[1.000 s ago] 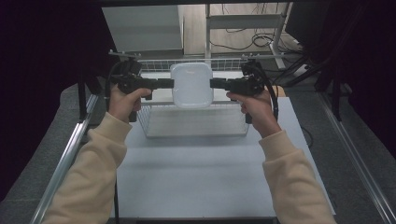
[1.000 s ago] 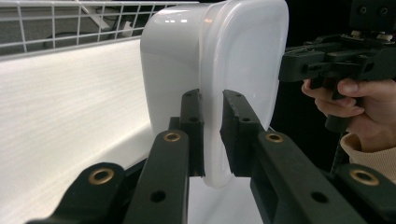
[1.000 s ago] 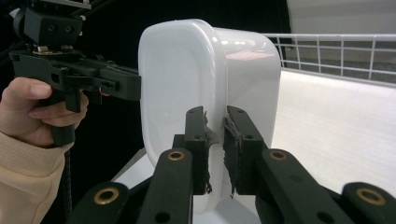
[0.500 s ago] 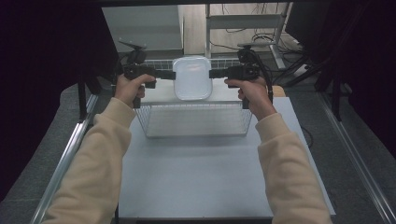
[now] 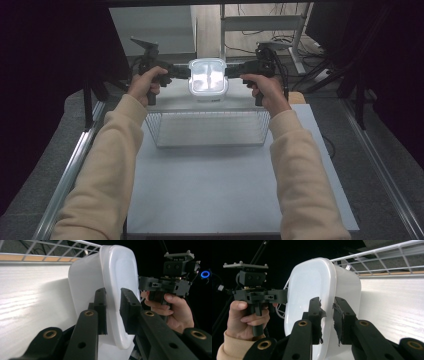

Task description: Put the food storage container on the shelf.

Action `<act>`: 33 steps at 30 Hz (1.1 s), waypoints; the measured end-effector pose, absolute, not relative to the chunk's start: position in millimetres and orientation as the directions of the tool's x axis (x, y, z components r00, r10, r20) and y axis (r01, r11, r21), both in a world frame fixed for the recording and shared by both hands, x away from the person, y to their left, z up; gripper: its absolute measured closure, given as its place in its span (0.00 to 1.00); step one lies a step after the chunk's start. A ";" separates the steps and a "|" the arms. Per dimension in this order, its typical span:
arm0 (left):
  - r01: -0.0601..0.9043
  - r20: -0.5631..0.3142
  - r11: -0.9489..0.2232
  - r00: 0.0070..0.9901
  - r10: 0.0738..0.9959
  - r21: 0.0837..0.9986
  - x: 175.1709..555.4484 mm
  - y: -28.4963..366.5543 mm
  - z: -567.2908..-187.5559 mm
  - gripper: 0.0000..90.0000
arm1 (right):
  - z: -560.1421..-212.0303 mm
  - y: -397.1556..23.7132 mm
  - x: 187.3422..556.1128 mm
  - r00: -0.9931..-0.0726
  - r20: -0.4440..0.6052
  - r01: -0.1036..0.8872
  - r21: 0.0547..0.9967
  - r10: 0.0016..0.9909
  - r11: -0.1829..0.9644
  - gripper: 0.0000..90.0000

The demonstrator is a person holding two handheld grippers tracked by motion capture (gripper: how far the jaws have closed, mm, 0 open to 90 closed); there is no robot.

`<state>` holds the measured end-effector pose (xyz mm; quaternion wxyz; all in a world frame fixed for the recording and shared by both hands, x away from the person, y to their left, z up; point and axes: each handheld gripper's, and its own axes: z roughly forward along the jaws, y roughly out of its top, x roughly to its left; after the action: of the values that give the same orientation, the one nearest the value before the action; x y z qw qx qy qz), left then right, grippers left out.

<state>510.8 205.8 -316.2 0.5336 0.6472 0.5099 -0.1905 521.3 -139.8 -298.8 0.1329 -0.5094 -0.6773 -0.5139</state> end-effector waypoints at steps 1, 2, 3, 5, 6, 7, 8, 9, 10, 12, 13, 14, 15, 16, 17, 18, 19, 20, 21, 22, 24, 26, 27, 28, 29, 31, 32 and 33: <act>0.869 -0.798 0.095 0.397 0.453 0.486 513.2 206.5 -318.0 0.83 | -298.8 -138.9 523.3 -0.433 0.709 0.833 0.551 0.556 -0.053 0.83; 0.873 -0.807 0.104 0.388 0.445 0.477 515.5 207.2 -320.1 0.83 | -299.1 -137.9 525.2 -0.425 0.710 0.837 0.545 0.561 -0.056 0.82; 0.876 -0.815 0.113 0.380 0.438 0.469 517.4 207.9 -322.1 0.83 | -299.6 -136.9 526.9 -0.418 0.709 0.839 0.541 0.567 -0.058 0.82; 0.877 -0.815 0.126 0.366 0.450 0.464 519.9 208.4 -323.9 0.83 | -300.7 -134.7 529.7 -0.404 0.710 0.845 0.531 0.577 -0.062 0.80; 0.878 -0.812 0.126 0.362 0.458 0.462 520.8 208.4 -324.6 0.84 | -301.5 -133.6 531.0 -0.400 0.704 0.847 0.528 0.587 -0.055 0.78; 0.878 -0.809 0.126 0.358 0.467 0.461 521.4 207.9 -325.3 0.84 | -302.8 -132.1 532.0 -0.394 0.699 0.850 0.524 0.596 -0.053 0.77; 0.878 -0.810 0.129 0.356 0.466 0.461 521.6 207.9 -325.8 0.84 | -304.6 -130.9 532.7 -0.388 0.696 0.853 0.520 0.604 -0.052 0.75; 0.877 -0.811 0.134 0.357 0.463 0.462 521.4 207.9 -326.3 0.84 | -305.9 -130.6 533.5 -0.385 0.700 0.852 0.521 0.602 -0.061 0.75; 0.877 -0.812 0.134 0.357 0.462 0.462 521.1 208.0 -326.5 0.84 | -306.1 -130.8 533.6 -0.381 0.704 0.852 0.519 0.600 -0.068 0.76; 0.875 -0.807 0.132 0.359 0.469 0.466 520.3 207.2 -325.7 0.84 | -306.6 -130.7 533.7 -0.377 0.707 0.852 0.519 0.598 -0.077 0.75; 0.873 -0.800 0.127 0.363 0.477 0.472 519.7 206.0 -325.0 0.83 | -306.7 -130.4 533.5 -0.381 0.706 0.848 0.524 0.598 -0.077 0.73; 0.868 -0.791 0.124 0.370 0.487 0.482 518.9 204.6 -324.0 0.79 | -306.2 -130.0 532.8 -0.380 0.710 0.850 0.521 0.594 -0.079 0.68; 0.859 -0.780 0.129 0.375 0.501 0.496 517.5 202.9 -322.4 0.74 | -304.7 -129.4 531.7 -0.380 0.714 0.846 0.525 0.588 -0.090 0.62; 0.844 -0.763 0.133 0.389 0.515 0.520 515.5 201.3 -320.6 0.68 | -302.8 -128.7 529.8 -0.396 0.702 0.829 0.551 0.593 -0.099 0.57; 0.829 -0.750 0.138 0.403 0.524 0.542 513.0 199.9 -318.4 0.62 | -299.5 -127.4 526.6 -0.407 0.686 0.812 0.574 0.603 -0.103 0.52; 0.814 -0.736 0.139 0.419 0.532 0.563 510.5 198.8 -316.4 0.58 | -296.1 -126.1 523.1 -0.421 0.663 0.798 0.595 0.619 -0.094 0.47; 0.805 -0.714 0.131 0.423 0.558 0.579 506.9 197.2 -313.0 0.54 | -293.0 -125.4 519.2 -0.440 0.644 0.784 0.615 0.626 -0.082 0.44; 0.788 -0.682 0.115 0.437 0.586 0.604 503.2 195.9 -310.3 0.50 | -290.1 -124.9 515.0 -0.461 0.624 0.767 0.638 0.631 -0.069 0.41; 0.776 -0.658 0.101 0.451 0.603 0.623 500.3 195.1 -308.4 0.47 | -287.0 -124.6 510.4 -0.479 0.596 0.749 0.661 0.645 -0.055 0.38; 0.760 -0.633 0.086 0.467 0.618 0.645 495.3 193.5 -305.5 0.44 | -284.7 -124.8 506.6 -0.494 0.569 0.732 0.680 0.657 -0.038 0.36; 0.735 -0.582 0.052 0.489 0.650 0.676 485.7 191.6 -300.8 0.40 | -279.6 -126.1 494.7 -0.544 0.491 0.683 0.730 0.680 0.019 0.33; 0.708 -0.521 0.014 0.506 0.687 0.706 474.3 189.5 -296.5 0.37 | -278.4 -128.9 485.1 -0.575 0.445 0.644 0.764 0.686 0.044 0.33; 0.693 -0.482 -0.017 0.518 0.706 0.720 468.1 189.2 -294.5 0.36 | -278.5 -131.1 478.6 -0.593 0.410 0.624 0.778 0.692 0.074 0.32; 0.680 -0.461 -0.024 0.523 0.717 0.733 460.9 188.3 -293.0 0.35 | -279.6 -132.9 473.7 -0.607 0.384 0.607 0.789 0.695 0.094 0.31; 0.670 -0.455 -0.025 0.529 0.716 0.742 453.9 188.1 -291.8 0.34 | -280.8 -135.0 468.3 -0.618 0.366 0.593 0.798 0.696 0.108 0.31; 0.657 -0.453 -0.022 0.543 0.708 0.754 440.1 188.4 -291.2 0.33 | -284.4 -140.4 459.2 -0.639 0.329 0.563 0.816 0.695 0.131 0.31; 0.650 -0.447 -0.023 0.548 0.707 0.760 433.2 188.4 -291.8 0.33 | -286.2 -143.2 454.7 -0.647 0.324 0.555 0.821 0.690 0.135 0.31; 0.644 -0.441 -0.029 0.555 0.706 0.764 426.5 188.6 -293.1 0.32 | -288.2 -146.2 450.0 -0.654 0.318 0.547 0.826 0.687 0.139 0.31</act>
<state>426.5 188.6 -293.1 0.5135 0.7167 0.4709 0.0300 450.0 -146.2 -288.2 -0.0682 -0.4103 -0.7514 -0.5122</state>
